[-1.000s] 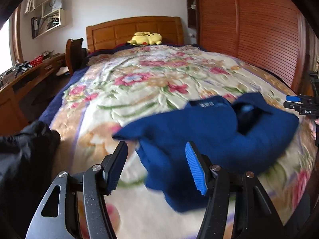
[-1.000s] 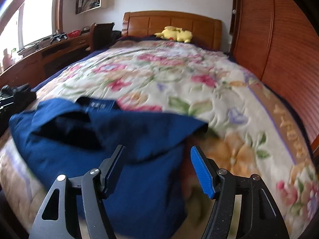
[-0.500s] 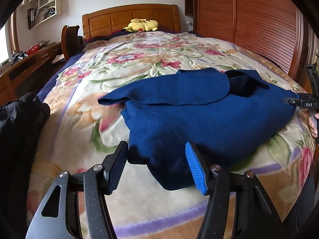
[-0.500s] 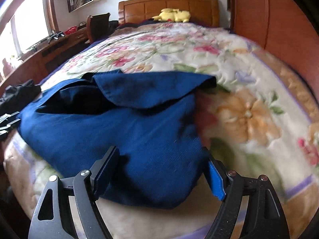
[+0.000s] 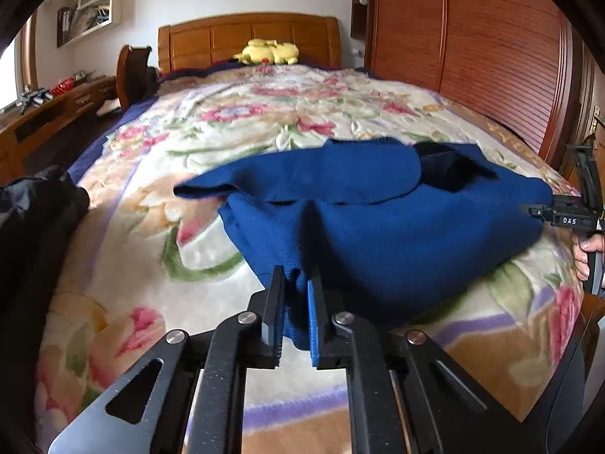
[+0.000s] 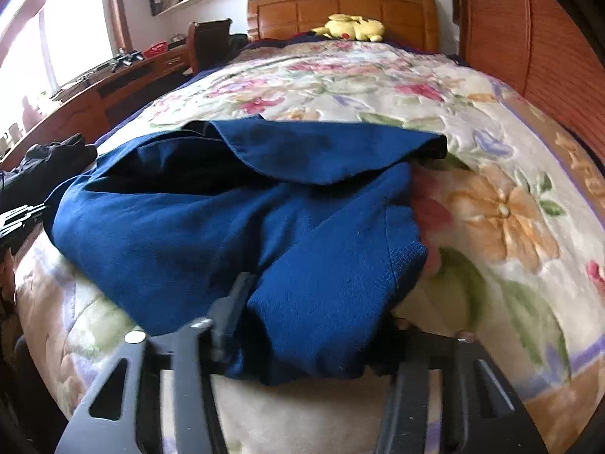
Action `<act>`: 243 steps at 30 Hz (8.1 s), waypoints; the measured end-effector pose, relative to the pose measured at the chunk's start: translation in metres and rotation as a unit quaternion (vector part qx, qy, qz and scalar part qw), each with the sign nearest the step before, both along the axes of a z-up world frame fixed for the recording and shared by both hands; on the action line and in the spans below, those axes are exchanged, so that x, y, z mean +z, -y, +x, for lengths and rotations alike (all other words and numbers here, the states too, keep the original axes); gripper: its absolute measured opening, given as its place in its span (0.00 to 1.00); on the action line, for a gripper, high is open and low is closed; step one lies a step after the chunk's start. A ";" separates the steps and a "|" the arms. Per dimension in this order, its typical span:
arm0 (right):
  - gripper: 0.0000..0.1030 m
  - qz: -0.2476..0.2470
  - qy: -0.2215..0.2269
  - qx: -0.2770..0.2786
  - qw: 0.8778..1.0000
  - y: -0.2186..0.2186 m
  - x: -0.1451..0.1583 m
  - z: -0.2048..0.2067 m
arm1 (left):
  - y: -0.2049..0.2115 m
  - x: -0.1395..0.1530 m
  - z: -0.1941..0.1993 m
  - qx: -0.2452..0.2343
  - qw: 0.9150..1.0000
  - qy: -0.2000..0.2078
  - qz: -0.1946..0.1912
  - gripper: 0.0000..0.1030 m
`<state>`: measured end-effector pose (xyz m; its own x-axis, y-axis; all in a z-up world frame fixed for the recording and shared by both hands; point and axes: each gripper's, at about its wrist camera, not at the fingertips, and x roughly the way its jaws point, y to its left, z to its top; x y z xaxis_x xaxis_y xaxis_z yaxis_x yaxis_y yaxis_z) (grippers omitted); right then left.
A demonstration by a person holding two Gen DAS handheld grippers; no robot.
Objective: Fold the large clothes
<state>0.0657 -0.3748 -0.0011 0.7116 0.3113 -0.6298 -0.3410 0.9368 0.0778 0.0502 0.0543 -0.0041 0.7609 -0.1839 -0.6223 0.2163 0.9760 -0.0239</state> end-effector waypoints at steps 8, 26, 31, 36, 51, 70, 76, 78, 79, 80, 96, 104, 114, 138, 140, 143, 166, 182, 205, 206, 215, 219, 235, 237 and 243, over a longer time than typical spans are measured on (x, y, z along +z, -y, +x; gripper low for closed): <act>0.31 0.003 0.033 0.017 0.999 0.003 0.021 -0.040 | -0.004 0.029 -0.040 0.002 0.999 0.034 -0.011 0.09; 0.54 -0.031 0.029 0.006 0.999 0.011 0.039 -0.113 | -0.008 0.013 -0.099 0.003 1.000 0.030 -0.007 0.09; 0.57 -0.064 0.054 0.000 0.996 0.001 0.059 -0.124 | -0.005 0.007 -0.100 0.006 0.999 0.032 0.005 0.09; 0.61 -0.089 0.093 -0.017 0.991 -0.009 0.082 -0.134 | -0.008 0.006 -0.100 0.005 0.999 0.032 -0.004 0.10; 0.63 -0.093 0.047 0.193 0.976 -0.169 0.076 -0.080 | -0.010 0.003 -0.101 0.001 1.000 0.026 -0.007 0.10; 0.03 -0.201 0.062 0.138 0.968 -0.249 0.091 0.063 | -0.014 0.001 -0.097 -0.019 1.000 0.012 -0.012 0.10; 0.15 -0.191 0.038 0.056 0.979 -0.254 0.068 0.117 | -0.014 -0.001 -0.097 -0.016 1.000 0.012 -0.011 0.10; 0.50 -0.170 0.048 0.039 0.983 -0.248 0.074 0.118 | -0.013 -0.002 -0.098 -0.017 1.000 0.013 -0.010 0.10; 0.53 -0.143 0.052 0.047 0.987 -0.241 0.080 0.116 | -0.013 -0.002 -0.099 -0.017 1.000 0.014 -0.009 0.10; 0.58 -0.121 0.055 0.054 0.990 -0.234 0.088 0.113 | -0.013 -0.002 -0.099 -0.018 1.000 0.014 -0.008 0.10; 0.71 -0.171 0.038 0.132 0.976 -0.221 0.073 0.062 | -0.009 0.001 -0.101 -0.007 1.000 0.017 -0.001 0.10; 0.71 -0.155 0.065 0.138 0.976 -0.170 0.082 0.030 | -0.008 0.000 -0.103 -0.005 1.000 0.019 -0.003 0.10; 0.71 -0.195 -0.022 0.157 0.968 -0.114 0.015 0.020 | -0.009 0.001 -0.101 -0.005 1.000 0.022 -0.007 0.10; 0.62 -0.185 0.053 0.063 0.979 -0.144 0.066 0.114 | -0.008 0.000 -0.100 -0.003 1.000 0.019 0.000 0.10; 0.62 -0.190 0.069 0.064 0.977 -0.128 0.064 0.100 | -0.009 0.001 -0.100 -0.003 1.000 0.020 -0.002 0.10; 0.62 -0.187 0.061 0.071 0.978 -0.097 0.060 0.087 | -0.009 0.000 -0.100 -0.003 1.000 0.020 -0.004 0.10; 0.02 -0.029 0.004 -0.082 0.996 0.035 0.002 0.171 | -0.005 -0.001 -0.102 0.009 1.000 0.014 0.007 0.10; 0.55 -0.063 0.032 -0.085 0.994 0.029 0.046 0.061 | -0.006 0.001 -0.110 0.013 1.000 0.019 0.001 0.10; 0.77 -0.033 0.030 -0.062 0.997 0.028 0.013 -0.106 | 0.026 0.066 -0.138 -0.001 0.995 0.092 -0.031 0.77; 0.78 -0.031 0.029 -0.066 0.997 0.024 0.010 -0.107 | 0.031 0.066 -0.137 -0.003 0.995 0.093 -0.031 0.77; 0.78 -0.008 0.005 -0.078 0.997 0.018 -0.003 -0.106 | 0.055 0.064 -0.129 -0.019 0.995 0.092 -0.023 0.78; 0.78 0.008 0.008 -0.088 0.996 0.020 -0.006 -0.107 | 0.065 0.058 -0.118 -0.024 0.996 0.084 -0.023 0.78; 0.78 0.074 0.002 -0.114 0.991 0.043 -0.025 -0.115 | 0.095 -0.007 -0.081 -0.037 0.999 0.000 0.007 0.78; 0.78 0.070 0.002 -0.114 0.991 0.041 -0.027 -0.116 | 0.094 -0.008 -0.083 -0.037 0.999 -0.002 0.003 0.78; 0.76 0.064 -0.016 -0.095 0.993 0.027 -0.034 -0.113 | 0.092 -0.015 -0.082 -0.038 0.999 -0.008 0.000 0.78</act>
<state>-0.0470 -0.4020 -0.0353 0.7449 0.2527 -0.6175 -0.1547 0.9657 0.2086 -0.0319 -0.0378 -0.0186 0.7348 -0.2411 -0.6340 0.2895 0.9568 -0.0284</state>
